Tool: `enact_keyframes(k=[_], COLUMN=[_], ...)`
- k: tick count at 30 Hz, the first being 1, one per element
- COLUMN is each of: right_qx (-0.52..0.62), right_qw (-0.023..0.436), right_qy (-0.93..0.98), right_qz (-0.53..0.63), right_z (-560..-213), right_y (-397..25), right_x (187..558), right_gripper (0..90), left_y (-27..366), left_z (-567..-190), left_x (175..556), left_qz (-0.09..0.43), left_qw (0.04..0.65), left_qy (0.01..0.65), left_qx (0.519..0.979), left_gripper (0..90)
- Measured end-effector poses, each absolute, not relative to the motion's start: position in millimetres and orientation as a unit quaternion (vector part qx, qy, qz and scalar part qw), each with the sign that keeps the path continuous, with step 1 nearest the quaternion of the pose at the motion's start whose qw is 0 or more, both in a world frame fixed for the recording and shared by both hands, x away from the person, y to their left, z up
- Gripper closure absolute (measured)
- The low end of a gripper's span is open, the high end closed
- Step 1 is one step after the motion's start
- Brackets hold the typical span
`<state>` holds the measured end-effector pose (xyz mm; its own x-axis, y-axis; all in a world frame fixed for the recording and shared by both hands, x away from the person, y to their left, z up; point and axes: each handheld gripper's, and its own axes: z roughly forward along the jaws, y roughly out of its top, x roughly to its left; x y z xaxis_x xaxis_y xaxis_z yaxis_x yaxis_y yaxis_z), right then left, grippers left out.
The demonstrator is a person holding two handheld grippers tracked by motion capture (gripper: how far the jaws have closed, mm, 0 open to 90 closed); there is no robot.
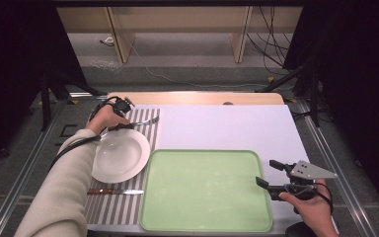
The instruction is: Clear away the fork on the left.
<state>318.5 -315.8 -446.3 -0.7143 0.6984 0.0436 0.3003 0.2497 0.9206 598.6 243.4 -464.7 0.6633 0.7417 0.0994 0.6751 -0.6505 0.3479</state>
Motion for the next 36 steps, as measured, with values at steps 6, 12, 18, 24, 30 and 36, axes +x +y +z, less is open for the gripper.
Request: enact_keyframes(k=[6, 12, 18, 24, 30, 36], right_qx=[0.325, 0.327, 0.327, 0.328, 0.327, 0.328], right_qw=[0.191, 0.191, 0.191, 0.191, 0.191, 0.192], right_qy=[0.767, 0.767, 0.767, 0.766, 0.766, 0.766], right_qz=[0.519, 0.518, 0.518, 0.518, 0.519, 0.519], right_z=[-446, -447, -447, -447, -446, -446], right_y=[-316, -316, -316, -316, -316, -316], right_x=[319, 319, 318, 318, 318, 318], right_gripper=[19.8, 19.8, 19.8, 19.8, 19.8, 19.8], left_y=[242, 240, 236, 234, 232, 232], left_z=[-464, -464, -464, -463, -463, -463], left_x=[598, 598, 598, 597, 597, 597], left_qz=[0.117, 0.116, 0.12, 0.121, 0.121, 0.119], left_qw=[0.14, 0.135, 0.125, 0.117, 0.111, 0.111], left_qy=[0.38, 0.368, 0.338, 0.322, 0.309, 0.301], left_qx=[0.907, 0.913, 0.925, 0.932, 0.937, 0.94], left_gripper=[61.0, 64.2, 68.0, 69.9, 72.2, 75.5])
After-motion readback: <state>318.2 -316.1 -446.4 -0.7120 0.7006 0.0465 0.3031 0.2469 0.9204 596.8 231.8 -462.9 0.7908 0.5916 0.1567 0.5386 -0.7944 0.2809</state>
